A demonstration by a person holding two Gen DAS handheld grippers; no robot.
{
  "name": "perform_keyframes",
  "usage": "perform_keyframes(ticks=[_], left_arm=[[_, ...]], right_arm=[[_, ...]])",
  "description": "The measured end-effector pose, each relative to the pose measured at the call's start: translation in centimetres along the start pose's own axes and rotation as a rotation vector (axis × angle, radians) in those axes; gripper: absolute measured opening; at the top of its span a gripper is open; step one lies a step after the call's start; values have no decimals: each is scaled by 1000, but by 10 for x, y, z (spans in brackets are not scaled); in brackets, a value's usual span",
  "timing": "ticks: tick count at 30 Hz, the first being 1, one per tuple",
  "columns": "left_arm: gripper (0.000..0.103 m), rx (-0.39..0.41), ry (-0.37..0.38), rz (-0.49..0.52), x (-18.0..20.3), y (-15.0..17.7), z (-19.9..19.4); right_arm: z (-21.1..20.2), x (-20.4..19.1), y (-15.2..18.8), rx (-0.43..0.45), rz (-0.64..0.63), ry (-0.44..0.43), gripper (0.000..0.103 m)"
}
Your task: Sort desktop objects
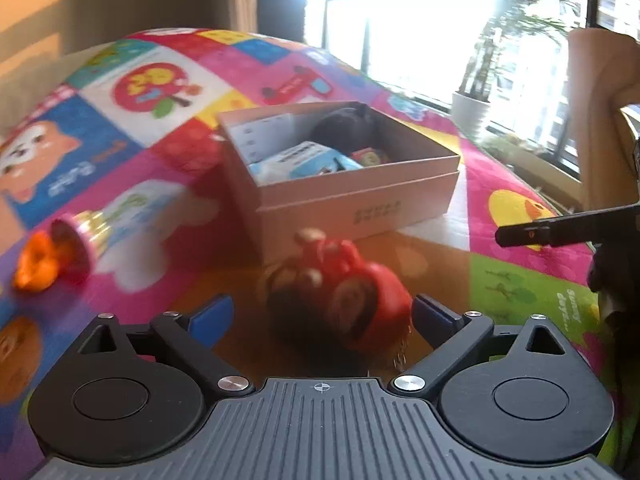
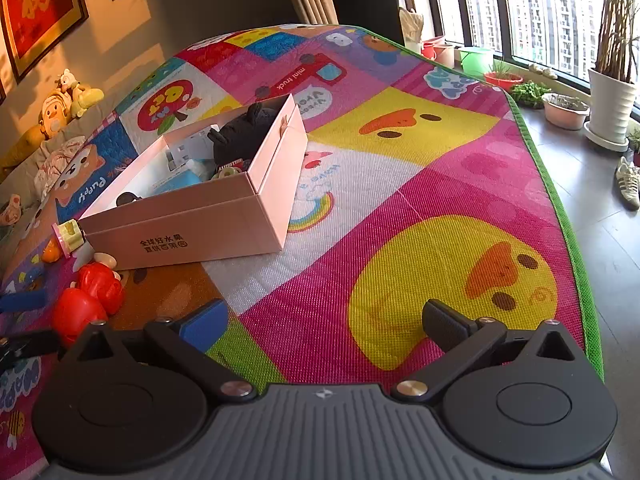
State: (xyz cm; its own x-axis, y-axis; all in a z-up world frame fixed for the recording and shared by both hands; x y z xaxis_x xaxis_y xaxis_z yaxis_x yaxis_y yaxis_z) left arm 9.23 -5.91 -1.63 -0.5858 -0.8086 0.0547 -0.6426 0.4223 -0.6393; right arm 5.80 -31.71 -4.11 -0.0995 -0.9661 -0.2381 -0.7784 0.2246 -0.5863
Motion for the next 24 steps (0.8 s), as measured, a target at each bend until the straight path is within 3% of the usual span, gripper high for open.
perform_keyframes(ticks=[5,8,17,20,24], left_arm=[[100,-32,131,43,0,-8,24],[100,-55,159,21,0,-2,28],[101,-47,219,14,41,43,-23],[102,-36,172,12,53,55,-32],[102,-65,49,-88,54,59,-30]], right_arm=[[0,0,1,1,-7,6,103],[0,-1,1,1,-9,7,103],[1,-2,1,3,-14,8,103],[1,-2,1,3,-15,9,103],[2,-3,1,3,-16,11,103]])
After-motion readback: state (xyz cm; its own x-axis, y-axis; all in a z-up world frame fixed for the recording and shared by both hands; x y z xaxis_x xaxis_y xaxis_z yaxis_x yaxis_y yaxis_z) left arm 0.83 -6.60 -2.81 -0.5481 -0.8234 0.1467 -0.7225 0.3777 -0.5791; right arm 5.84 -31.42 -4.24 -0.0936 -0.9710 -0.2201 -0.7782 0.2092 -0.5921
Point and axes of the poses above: each gripper's, at about its wrist camera, not at the fingertips, and z roughly the way its jaws point, x to its right, y to its underside, the point moved 7 cm from there along z, roughly the way its jaws point, and after that the axes turned 12 degrees about -x, right-handed, at the moved point
